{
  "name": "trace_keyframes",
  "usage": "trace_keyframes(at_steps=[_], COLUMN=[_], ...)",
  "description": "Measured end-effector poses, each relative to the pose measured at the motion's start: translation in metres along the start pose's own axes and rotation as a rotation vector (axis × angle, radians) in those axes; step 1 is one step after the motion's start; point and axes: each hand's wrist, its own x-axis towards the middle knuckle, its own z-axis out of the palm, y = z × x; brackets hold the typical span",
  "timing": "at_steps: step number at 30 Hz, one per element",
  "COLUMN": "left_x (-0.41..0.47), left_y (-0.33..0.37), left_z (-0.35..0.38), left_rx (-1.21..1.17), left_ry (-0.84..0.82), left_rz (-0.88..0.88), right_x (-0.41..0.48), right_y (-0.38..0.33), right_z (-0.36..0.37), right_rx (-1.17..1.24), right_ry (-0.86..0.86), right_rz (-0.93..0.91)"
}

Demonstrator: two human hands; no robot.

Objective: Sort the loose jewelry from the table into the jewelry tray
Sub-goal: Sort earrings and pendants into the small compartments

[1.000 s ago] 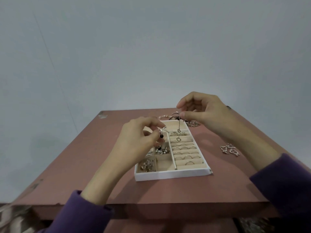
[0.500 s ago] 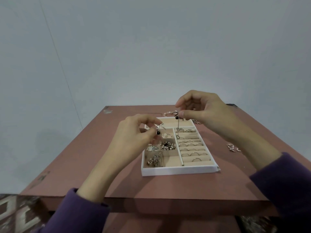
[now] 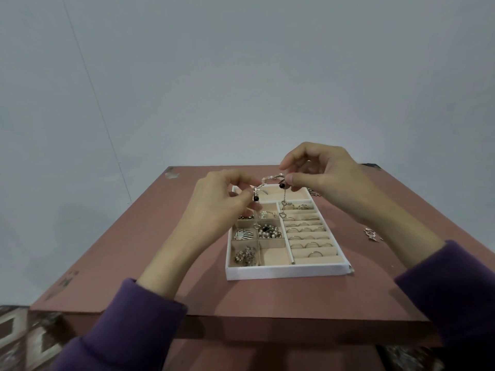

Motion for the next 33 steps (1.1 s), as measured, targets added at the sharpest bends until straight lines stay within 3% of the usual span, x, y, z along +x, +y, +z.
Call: trace_keyframes(at_steps=[6, 12, 19, 27, 33], left_x=[0.005, 0.010, 0.012, 0.017, 0.019], left_y=[-0.006, -0.029, -0.040, -0.062, -0.066], left_z=[0.012, 0.021, 0.019, 0.017, 0.015], left_rx=[0.046, 0.274, 0.299, 0.007, -0.054], left_ry=[-0.050, -0.110, -0.176, 0.271, 0.332], left_rz=[-0.002, 0.077, 0.081, -0.019, -0.054], right_x=[0.004, 0.005, 0.004, 0.004, 0.005], right_y=[0.004, 0.006, 0.013, 0.026, 0.041], right_z=[0.000, -0.001, 0.005, 0.019, 0.029], right_rx=[-0.004, -0.003, -0.052, -0.081, -0.177], right_ry=[0.036, 0.040, 0.022, -0.057, -0.082], right_rz=[-0.006, -0.014, -0.013, 0.002, 0.010])
